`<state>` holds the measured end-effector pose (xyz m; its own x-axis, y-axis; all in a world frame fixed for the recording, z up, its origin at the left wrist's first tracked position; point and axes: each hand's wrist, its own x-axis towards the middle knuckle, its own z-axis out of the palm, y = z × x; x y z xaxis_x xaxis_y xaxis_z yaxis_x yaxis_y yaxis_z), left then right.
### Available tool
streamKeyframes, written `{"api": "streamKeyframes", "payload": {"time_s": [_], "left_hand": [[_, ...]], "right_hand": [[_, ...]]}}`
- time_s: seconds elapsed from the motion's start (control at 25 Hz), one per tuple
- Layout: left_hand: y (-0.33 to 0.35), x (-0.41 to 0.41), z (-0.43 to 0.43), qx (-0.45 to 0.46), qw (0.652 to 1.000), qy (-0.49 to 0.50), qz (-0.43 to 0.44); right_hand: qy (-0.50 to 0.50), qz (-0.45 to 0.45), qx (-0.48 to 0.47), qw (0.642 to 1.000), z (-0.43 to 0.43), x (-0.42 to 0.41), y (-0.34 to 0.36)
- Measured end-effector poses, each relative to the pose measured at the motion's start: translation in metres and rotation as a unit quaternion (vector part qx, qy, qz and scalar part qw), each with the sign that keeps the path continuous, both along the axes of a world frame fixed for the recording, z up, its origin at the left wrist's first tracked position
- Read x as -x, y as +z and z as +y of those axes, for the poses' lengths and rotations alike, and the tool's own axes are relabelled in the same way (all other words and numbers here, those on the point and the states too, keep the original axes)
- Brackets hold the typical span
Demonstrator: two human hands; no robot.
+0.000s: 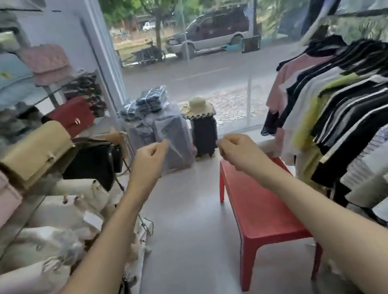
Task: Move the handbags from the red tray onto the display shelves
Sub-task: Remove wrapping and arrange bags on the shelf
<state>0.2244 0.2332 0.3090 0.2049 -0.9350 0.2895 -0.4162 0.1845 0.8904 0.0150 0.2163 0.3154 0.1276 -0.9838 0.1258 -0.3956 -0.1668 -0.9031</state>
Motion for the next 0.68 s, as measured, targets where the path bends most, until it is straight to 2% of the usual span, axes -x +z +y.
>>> {"api": "streamKeyframes", "payload": {"time_s": [0.08, 0.36, 0.68], "left_hand": [[-0.011, 0.016, -0.045, -0.023, 0.999, -0.036, 0.006], [-0.067, 0.086, -0.189, -0.102, 0.984, -0.137, -0.056], [-0.127, 0.149, -0.336, -0.207, 0.967, -0.137, -0.053]], "right_hand": [[-0.035, 0.004, -0.014, 0.999, -0.034, 0.011, -0.011], [-0.127, 0.004, -0.071, 0.989, -0.141, 0.073, -0.072], [-0.161, 0.003, -0.159, 0.974, -0.297, 0.129, -0.141]]}}
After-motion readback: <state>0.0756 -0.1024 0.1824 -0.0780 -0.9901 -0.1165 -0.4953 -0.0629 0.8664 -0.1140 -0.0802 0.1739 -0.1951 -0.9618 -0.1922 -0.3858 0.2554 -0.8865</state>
